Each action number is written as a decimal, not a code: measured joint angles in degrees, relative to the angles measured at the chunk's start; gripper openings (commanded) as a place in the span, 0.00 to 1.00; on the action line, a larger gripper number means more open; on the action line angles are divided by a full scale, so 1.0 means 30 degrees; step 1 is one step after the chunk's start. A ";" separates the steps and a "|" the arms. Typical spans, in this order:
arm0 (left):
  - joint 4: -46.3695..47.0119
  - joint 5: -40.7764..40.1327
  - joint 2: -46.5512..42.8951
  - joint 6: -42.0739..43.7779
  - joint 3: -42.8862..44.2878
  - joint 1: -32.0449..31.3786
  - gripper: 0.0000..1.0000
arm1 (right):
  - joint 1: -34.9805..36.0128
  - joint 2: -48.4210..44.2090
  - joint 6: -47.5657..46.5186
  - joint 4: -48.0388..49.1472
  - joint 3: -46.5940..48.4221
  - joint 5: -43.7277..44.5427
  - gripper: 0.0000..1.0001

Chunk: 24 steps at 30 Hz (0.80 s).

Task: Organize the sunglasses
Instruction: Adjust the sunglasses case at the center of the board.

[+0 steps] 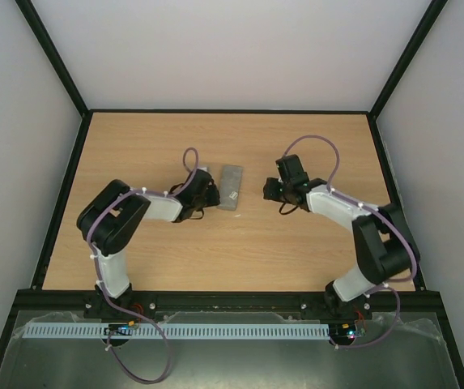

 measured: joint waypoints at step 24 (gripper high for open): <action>-0.2550 0.1042 -0.1574 0.0357 0.4619 0.1588 0.12 | -0.2805 0.4182 0.0277 0.0423 0.1632 -0.1115 0.34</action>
